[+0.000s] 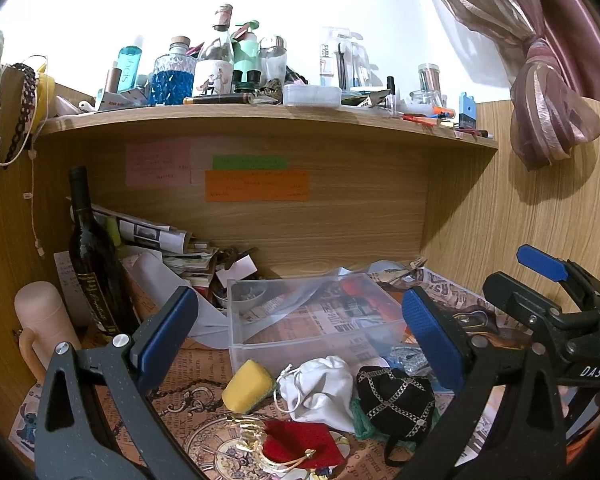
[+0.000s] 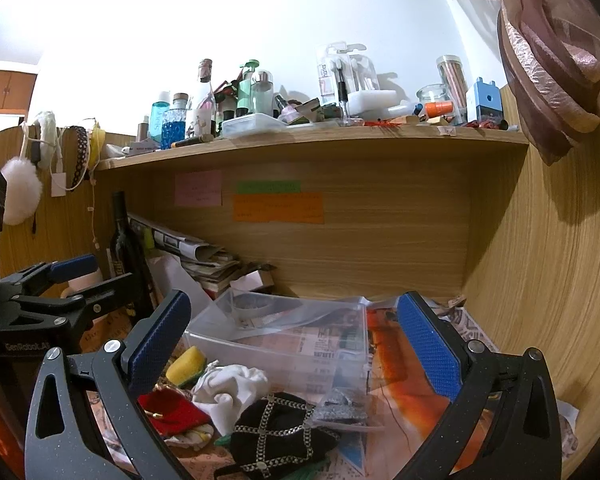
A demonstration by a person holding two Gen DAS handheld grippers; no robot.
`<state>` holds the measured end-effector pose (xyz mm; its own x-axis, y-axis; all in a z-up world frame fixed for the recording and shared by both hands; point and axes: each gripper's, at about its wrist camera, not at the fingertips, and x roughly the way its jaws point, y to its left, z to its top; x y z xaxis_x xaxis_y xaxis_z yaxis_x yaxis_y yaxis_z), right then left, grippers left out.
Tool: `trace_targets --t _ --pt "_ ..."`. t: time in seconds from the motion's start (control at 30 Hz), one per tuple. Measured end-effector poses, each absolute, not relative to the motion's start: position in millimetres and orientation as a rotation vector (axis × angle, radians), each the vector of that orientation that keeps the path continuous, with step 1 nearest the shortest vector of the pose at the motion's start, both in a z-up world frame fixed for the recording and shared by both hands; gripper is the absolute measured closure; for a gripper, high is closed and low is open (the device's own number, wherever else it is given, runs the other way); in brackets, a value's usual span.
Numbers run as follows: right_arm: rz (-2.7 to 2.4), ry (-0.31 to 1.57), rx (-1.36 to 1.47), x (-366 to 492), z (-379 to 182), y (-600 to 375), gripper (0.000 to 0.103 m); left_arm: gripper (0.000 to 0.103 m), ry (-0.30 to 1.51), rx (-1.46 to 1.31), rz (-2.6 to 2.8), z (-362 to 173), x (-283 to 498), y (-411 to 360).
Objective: Organize soft objects
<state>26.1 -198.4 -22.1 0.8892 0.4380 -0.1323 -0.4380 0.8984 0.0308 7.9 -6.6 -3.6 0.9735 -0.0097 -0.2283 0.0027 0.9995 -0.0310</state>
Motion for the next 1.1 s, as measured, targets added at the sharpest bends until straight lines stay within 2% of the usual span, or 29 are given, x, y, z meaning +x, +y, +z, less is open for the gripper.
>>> trace_targets --t 1.1 --pt "0.463 0.140 0.011 26.1 -23.2 -197.6 0.000 0.000 0.227 -0.031 -0.012 -5.8 10.9 -9.8"
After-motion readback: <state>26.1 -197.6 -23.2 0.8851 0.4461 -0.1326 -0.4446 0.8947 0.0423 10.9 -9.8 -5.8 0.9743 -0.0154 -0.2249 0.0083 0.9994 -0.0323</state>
